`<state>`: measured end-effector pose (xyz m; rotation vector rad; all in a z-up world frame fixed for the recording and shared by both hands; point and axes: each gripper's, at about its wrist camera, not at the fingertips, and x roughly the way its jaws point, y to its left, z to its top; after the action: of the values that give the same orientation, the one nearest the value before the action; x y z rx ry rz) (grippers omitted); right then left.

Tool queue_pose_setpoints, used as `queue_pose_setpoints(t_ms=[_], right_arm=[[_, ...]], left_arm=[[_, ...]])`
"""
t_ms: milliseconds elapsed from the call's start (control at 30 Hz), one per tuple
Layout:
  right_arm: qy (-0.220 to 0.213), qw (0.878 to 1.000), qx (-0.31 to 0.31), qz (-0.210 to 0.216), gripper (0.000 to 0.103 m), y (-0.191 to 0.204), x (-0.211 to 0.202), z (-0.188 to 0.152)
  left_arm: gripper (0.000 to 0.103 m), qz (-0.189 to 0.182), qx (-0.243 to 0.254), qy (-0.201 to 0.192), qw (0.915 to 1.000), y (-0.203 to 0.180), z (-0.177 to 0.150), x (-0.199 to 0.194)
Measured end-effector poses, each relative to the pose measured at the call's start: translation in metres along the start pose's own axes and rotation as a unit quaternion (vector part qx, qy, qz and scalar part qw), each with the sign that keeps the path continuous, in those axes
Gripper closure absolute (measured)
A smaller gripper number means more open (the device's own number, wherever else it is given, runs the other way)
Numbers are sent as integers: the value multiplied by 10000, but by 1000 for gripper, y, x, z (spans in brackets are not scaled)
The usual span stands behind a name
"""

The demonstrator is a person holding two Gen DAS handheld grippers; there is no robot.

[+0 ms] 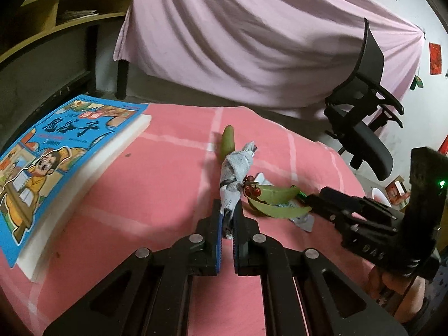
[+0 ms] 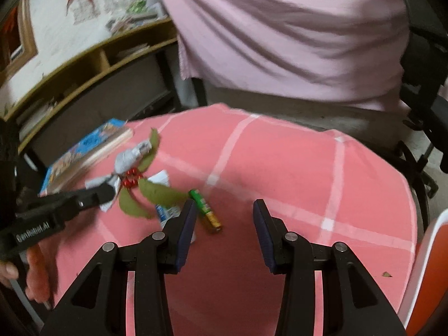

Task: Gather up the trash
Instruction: 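Close the left tool on the wrapped leaf bundle while the right tool grasps the green marker, then lift the leaf bundle and green marker and carry them over the bucket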

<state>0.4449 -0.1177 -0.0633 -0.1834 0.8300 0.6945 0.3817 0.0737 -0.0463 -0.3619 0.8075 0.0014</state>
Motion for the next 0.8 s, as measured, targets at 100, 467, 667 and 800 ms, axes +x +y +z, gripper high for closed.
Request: queue_pose_setpoints(t_ms=[100, 467, 667, 800], right_arm=[[135, 9996, -173, -161, 63, 8, 9, 2], [-136, 9986, -382, -337, 95, 20, -1, -2], [-858, 9949, -290, -444, 95, 18, -34, -11], [-1305, 9900, -195, -493, 95, 16, -55, -19]], left_arm=[[99, 62, 51, -25, 10000, -3, -2, -2], [101, 211, 468, -380, 9980, -31, -10, -9], [101, 34, 809, -862, 9930, -47, -18, -22], [101, -279, 930, -933, 9909, -53, -25, -28]])
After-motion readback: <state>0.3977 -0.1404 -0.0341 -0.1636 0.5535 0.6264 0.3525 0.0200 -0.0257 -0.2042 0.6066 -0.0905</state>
